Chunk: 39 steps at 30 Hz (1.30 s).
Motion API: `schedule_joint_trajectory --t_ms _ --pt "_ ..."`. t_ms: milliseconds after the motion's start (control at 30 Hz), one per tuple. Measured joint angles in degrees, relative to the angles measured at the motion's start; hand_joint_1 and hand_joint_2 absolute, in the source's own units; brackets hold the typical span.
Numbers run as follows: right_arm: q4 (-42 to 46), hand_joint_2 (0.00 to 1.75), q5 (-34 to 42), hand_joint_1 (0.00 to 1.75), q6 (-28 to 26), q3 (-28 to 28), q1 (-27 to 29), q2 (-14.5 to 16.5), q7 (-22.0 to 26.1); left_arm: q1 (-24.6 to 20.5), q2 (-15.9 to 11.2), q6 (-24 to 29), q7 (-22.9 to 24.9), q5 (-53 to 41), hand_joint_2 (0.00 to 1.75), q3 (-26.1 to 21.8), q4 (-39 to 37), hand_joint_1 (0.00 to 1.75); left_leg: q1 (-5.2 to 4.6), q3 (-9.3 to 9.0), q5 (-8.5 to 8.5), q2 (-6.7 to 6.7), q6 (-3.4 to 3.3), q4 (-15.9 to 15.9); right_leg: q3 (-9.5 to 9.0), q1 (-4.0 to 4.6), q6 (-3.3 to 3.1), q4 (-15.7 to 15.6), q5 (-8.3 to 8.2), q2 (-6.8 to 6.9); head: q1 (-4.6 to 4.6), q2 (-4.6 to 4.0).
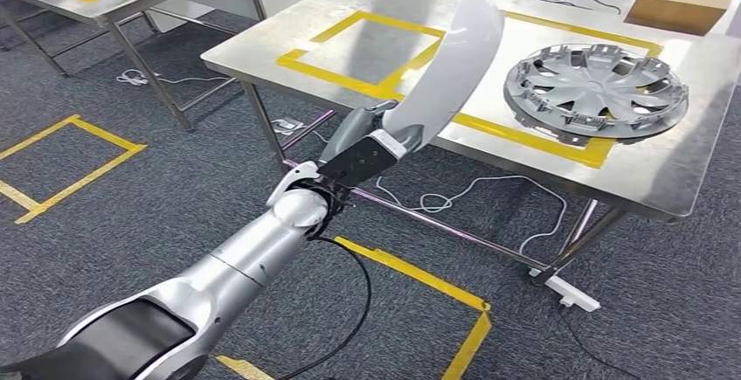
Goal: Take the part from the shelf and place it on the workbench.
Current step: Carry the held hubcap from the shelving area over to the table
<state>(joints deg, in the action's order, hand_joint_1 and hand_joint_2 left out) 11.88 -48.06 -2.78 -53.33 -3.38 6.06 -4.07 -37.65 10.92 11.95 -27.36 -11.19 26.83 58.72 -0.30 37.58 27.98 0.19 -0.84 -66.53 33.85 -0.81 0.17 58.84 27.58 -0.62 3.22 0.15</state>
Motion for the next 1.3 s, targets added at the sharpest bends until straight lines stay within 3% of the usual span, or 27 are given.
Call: schedule_joint_trajectory --t_ms 67,167,233,333,400,433,500,567,733,767,833,900,933,967,1033,1067,1200,1233,1300 --pt "0.0 1.75 -0.2 0.00 0.0 0.0 -0.1 0.1 0.1 -0.6 -0.7 1.5 0.1 -1.2 1.75 -0.6 0.0 1.75 -0.22 -2.67 -1.72 -0.23 -0.56 5.9 0.21 0.15 0.22 0.0 -0.06 -0.16 -0.03 0.00" --pt "0.0 1.75 -0.8 0.00 0.1 0.0 -0.1 0.1 0.2 -1.1 -1.9 3.6 0.4 -2.9 1.75 -1.8 -0.1 1.75 -0.24 -3.17 -1.66 -0.24 -0.79 7.7 0.67 0.12 1.01 -0.1 -0.19 -0.15 -0.02 0.00" --pt "0.0 1.75 -1.1 0.00 0.1 0.0 -0.1 0.1 0.3 -1.5 -2.4 5.3 0.4 -4.6 1.75 -2.8 -0.5 1.75 0.08 -3.38 -2.02 -0.14 -1.14 8.4 1.54 0.14 1.47 1.3 0.96 -0.02 -0.12 0.00" --pt "0.0 1.75 -1.6 0.00 0.1 0.0 -0.1 0.0 0.3 -2.0 -3.2 6.8 0.3 -6.5 1.75 -4.3 -1.7 1.75 0.18 -3.47 -2.05 -0.01 -1.56 8.7 6.18 0.11 1.95 10.8 5.38 0.09 -0.16 0.00" --pt "0.0 1.75 -1.9 0.00 0.1 -0.1 0.0 0.0 0.4 -1.9 -3.6 7.0 0.3 -7.3 1.75 -5.1 -2.7 1.75 0.16 -3.50 -1.90 0.05 -1.64 8.6 8.50 0.06 2.23 14.9 6.04 0.14 -0.14 0.00" --pt "0.0 1.75 -2.0 0.00 0.1 -0.1 0.0 0.0 0.6 -1.9 -3.7 7.1 0.3 -7.5 1.75 -5.5 -3.0 1.75 0.18 -3.57 -1.81 0.03 -1.58 8.6 8.23 0.03 2.31 14.0 4.87 0.19 -0.15 0.00" --pt "0.0 1.75 -2.2 0.00 0.1 -0.2 0.0 0.0 0.9 -1.9 -3.9 7.2 0.2 -7.6 1.75 -6.3 -3.3 1.75 0.24 -3.87 -1.49 -0.02 -1.24 8.5 5.09 -0.05 2.33 7.3 1.06 0.50 -0.16 0.00" --pt "0.0 1.75 -2.3 0.00 0.1 -0.4 -0.2 -0.1 1.1 -1.9 -4.0 7.5 0.2 -7.6 1.75 -6.9 -3.4 1.75 0.01 -3.88 -1.12 -0.04 -0.71 8.1 1.85 0.02 1.97 1.3 -0.68 0.78 -0.13 0.00" --pt "0.0 1.75 -2.7 0.00 0.1 -0.6 -0.1 -0.1 1.0 -1.8 -4.1 7.7 0.0 -7.8 1.75 -7.9 -3.6 1.75 -0.03 -3.36 0.06 0.04 0.54 6.4 0.37 0.00 0.27 -0.3 0.00 0.51 0.20 0.01" --pt "0.0 1.75 -2.7 0.00 0.1 -0.6 -0.1 -0.1 1.0 -1.8 -4.2 7.7 0.0 -7.8 1.75 -8.0 -3.6 1.75 0.05 -2.35 1.10 0.01 0.87 4.1 0.00 -0.09 -0.11 -0.4 0.18 0.51 0.26 0.01" --pt "0.0 1.75 -2.7 0.00 0.1 -0.7 -0.2 -0.1 1.0 -1.7 -4.3 7.8 0.0 -7.8 1.75 -8.1 -3.6 1.75 0.18 1.50 3.55 -0.01 1.26 -3.3 -0.62 -0.08 -0.62 -0.4 0.75 0.45 0.37 0.00" --pt "0.0 1.75 -2.7 0.00 0.0 -0.8 -0.2 -0.1 1.0 -1.4 -4.5 7.6 0.0 -7.6 1.75 -8.2 -3.8 1.75 0.23 4.98 3.98 -0.01 1.29 -8.4 -1.43 -0.06 -0.72 -0.4 1.40 0.28 0.36 0.00" --pt "0.0 1.75 -2.8 0.00 0.0 -0.9 -0.2 -0.1 1.0 -1.3 -4.5 7.5 0.0 -7.5 1.75 -8.3 -3.8 1.75 0.24 5.46 2.68 -0.01 1.16 -8.1 -1.96 -0.05 -0.68 -0.4 1.79 0.17 0.37 0.00" --pt "0.0 1.75 -2.8 0.00 0.0 -0.9 -0.1 -0.1 1.0 -1.2 -4.5 7.4 0.0 -7.4 1.75 -8.4 -3.9 1.75 0.23 4.90 0.41 -0.02 0.94 -5.8 -2.58 -0.04 -0.60 -0.4 2.21 0.06 0.36 0.00" --pt "0.0 1.75 -2.8 0.00 0.0 -1.0 -0.2 0.0 1.0 -1.2 -4.6 7.3 0.0 -7.4 1.75 -8.7 -3.9 1.75 0.04 2.28 -3.97 -0.07 0.32 1.3 -3.65 0.03 -0.27 -0.5 3.10 -0.11 0.31 0.00" --pt "0.0 1.75 -2.8 0.00 0.0 -1.0 -0.2 0.0 1.0 -1.3 -4.6 7.3 0.0 -7.4 1.75 -8.8 -3.9 1.75 -0.11 0.95 -4.72 -0.09 0.02 4.4 -3.94 0.06 0.03 -0.5 3.46 -0.18 0.30 0.00" --pt "0.0 1.75 -2.9 0.00 0.0 -1.0 -0.3 0.1 1.0 -1.5 -4.4 7.2 0.0 -7.4 1.75 -9.0 -3.9 1.75 -0.22 -1.01 -3.37 -0.21 -0.79 7.8 -4.08 0.09 1.43 -0.3 3.45 -0.04 0.33 0.01" --pt "0.0 1.75 -2.9 0.00 0.0 -1.0 -0.3 0.1 1.0 -1.5 -4.3 7.2 0.0 -7.4 1.75 -9.1 -3.9 1.75 -0.10 -1.53 -3.17 -0.27 -1.10 8.2 -3.42 0.10 1.64 1.1 3.45 0.05 0.35 0.00" --pt "0.0 1.75 -2.9 0.00 0.0 -1.0 -0.4 0.1 1.0 -1.6 -4.2 7.2 0.0 -7.4 1.75 -9.1 -3.9 1.75 0.04 -2.55 -2.65 -0.31 -1.59 8.6 0.12 0.11 1.77 6.6 4.53 0.14 0.30 0.00"
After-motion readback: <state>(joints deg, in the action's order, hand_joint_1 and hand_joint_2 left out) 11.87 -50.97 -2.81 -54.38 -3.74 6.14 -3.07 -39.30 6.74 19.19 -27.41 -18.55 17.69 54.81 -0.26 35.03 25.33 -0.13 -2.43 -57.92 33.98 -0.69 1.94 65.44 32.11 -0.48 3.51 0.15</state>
